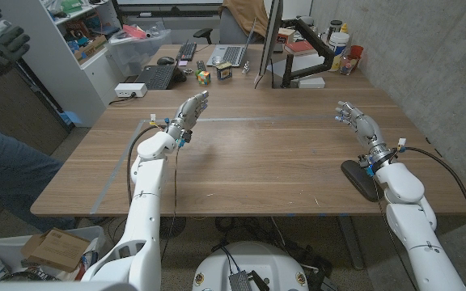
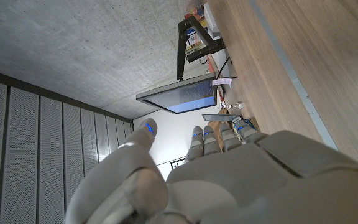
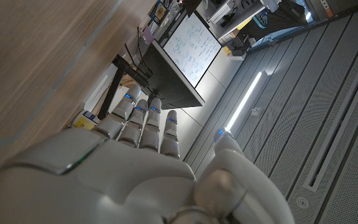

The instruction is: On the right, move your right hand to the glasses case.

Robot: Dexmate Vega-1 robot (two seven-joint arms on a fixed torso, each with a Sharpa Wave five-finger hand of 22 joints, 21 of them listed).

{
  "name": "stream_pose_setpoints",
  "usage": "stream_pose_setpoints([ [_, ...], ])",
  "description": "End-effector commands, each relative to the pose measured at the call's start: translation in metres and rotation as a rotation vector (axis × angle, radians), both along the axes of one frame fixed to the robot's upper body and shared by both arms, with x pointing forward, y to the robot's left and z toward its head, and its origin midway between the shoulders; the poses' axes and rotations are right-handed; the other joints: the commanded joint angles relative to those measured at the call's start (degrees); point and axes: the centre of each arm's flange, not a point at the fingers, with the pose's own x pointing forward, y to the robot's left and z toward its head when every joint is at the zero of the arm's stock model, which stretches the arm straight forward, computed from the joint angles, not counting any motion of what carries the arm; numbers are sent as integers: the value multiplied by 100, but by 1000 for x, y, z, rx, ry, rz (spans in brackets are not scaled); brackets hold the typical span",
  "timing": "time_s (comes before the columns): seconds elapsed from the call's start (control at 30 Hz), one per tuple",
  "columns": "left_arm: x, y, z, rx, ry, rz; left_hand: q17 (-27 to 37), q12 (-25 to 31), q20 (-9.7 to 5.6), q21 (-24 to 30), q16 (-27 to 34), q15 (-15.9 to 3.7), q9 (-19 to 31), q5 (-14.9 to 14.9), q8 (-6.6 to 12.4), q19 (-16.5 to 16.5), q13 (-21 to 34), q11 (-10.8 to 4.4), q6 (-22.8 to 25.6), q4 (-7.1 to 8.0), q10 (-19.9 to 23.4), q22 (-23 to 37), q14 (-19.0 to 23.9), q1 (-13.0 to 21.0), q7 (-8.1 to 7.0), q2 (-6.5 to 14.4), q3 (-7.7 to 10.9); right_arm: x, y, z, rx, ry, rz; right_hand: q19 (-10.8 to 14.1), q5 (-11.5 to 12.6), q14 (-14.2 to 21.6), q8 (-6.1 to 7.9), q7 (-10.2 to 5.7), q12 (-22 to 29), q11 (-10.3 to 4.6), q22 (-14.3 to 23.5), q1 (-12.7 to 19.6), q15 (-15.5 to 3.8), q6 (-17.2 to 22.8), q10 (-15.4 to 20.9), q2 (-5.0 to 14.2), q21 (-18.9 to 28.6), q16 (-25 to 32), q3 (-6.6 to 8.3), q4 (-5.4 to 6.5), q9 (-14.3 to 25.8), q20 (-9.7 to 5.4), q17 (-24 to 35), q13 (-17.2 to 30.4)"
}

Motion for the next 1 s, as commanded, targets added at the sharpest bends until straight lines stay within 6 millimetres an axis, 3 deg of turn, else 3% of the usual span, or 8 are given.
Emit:
stream_pose_setpoints([
  [0.03, -1, 2, 2, 13, -1, -5, 18, 62, 20, -13, 23, -18, 33, 6, 26, 4, 23, -11, 50, -28, 8, 30, 24, 41, -13, 54, 26, -6, 3, -5, -30, -5, -16, -28, 32, 1, 36, -36, 11, -17, 34, -28, 20, 39, 36, -30, -45, -30, -35, -19, 27, -40, 17, 19],
  [0.43, -2, 2, 2, 13, 0, -8, 21, 79, 76, -27, 19, -32, 34, 7, 45, 30, 25, -30, 127, -41, 74, 32, 26, 54, -60, 75, 34, -12, 1, -7, -41, -21, -48, -38, 48, 21, 45, -152, -54, -259, 38, -9, 133, 127, -111, -26, -127, -49, -31, -48, 32, 81, 9, 22],
  [1.0, -2, -2, 1, 23, -2, -18, 23, 72, 80, -49, 15, -38, 35, 14, 53, 34, 26, -36, 181, -55, 78, 34, 27, 72, -66, 105, 47, -20, -4, -10, -112, -29, -71, -32, 55, -3, 36, -223, -40, -262, 39, 9, 129, 148, -70, -48, -178, -76, -35, -78, 36, 93, 4, 25],
])
